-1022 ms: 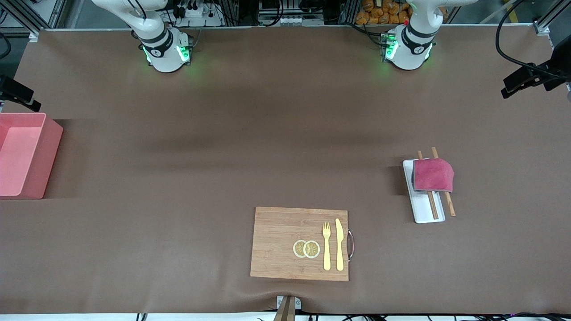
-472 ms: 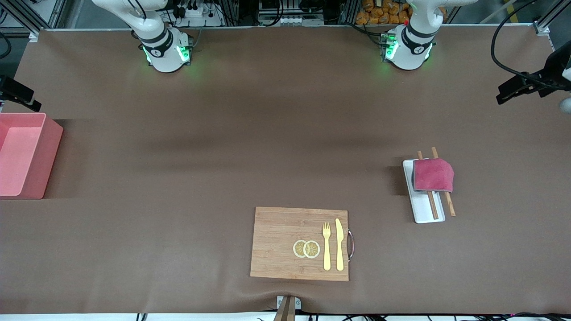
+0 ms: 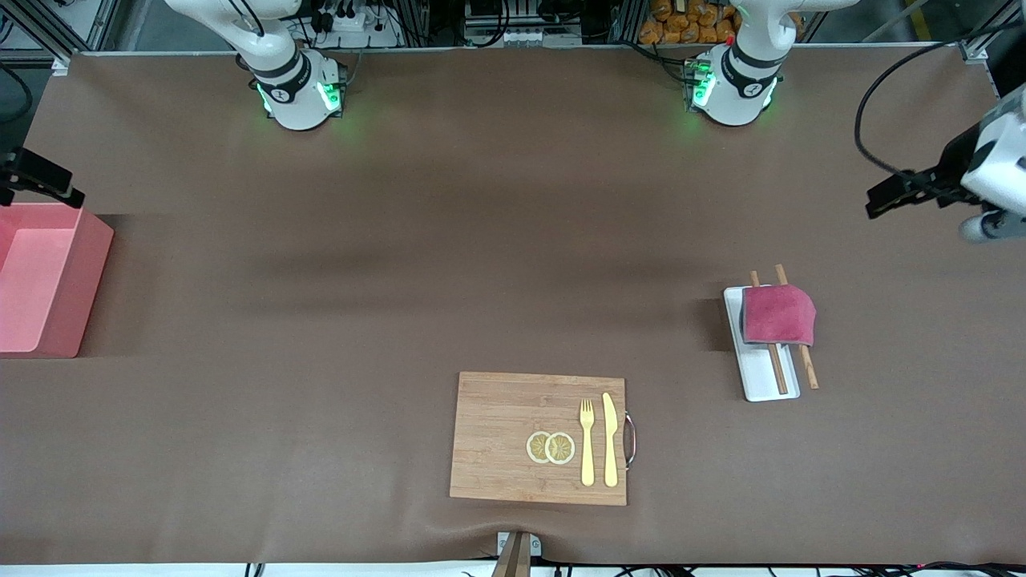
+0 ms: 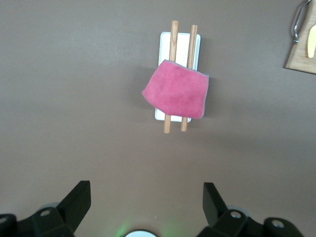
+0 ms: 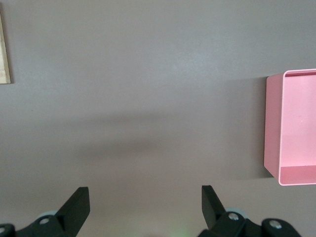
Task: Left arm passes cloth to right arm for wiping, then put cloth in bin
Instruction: 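Reach the left gripper to the pink cloth while the right gripper extends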
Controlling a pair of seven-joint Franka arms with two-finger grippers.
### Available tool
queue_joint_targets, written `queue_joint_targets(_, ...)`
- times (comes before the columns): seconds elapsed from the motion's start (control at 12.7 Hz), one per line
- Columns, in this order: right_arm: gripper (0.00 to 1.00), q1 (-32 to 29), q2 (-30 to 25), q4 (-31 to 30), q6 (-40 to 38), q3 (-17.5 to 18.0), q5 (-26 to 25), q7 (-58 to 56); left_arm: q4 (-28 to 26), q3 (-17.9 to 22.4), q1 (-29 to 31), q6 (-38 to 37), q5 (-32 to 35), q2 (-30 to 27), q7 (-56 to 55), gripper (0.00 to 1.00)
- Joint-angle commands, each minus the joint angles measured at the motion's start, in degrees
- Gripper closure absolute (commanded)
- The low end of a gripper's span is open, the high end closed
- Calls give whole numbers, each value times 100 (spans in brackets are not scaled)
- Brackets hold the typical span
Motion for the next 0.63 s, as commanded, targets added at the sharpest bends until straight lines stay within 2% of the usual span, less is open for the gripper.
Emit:
queue_joint_targets(0.0, 0, 226, 430, 99, 10, -6, 15, 43, -825, -13, 50, 776, 9, -117, 59, 0)
queue_joint_targets(0.24, 0, 621, 1081, 397, 167, -15, -3, 43, -1513, -13, 68, 1893, 18, 93, 50, 0)
queue_joint_targets(0.55, 0, 1043, 1732, 424, 1071, -6, 32, 52, -1523, -22, 24, 2659, 509, 954, -2, 0)
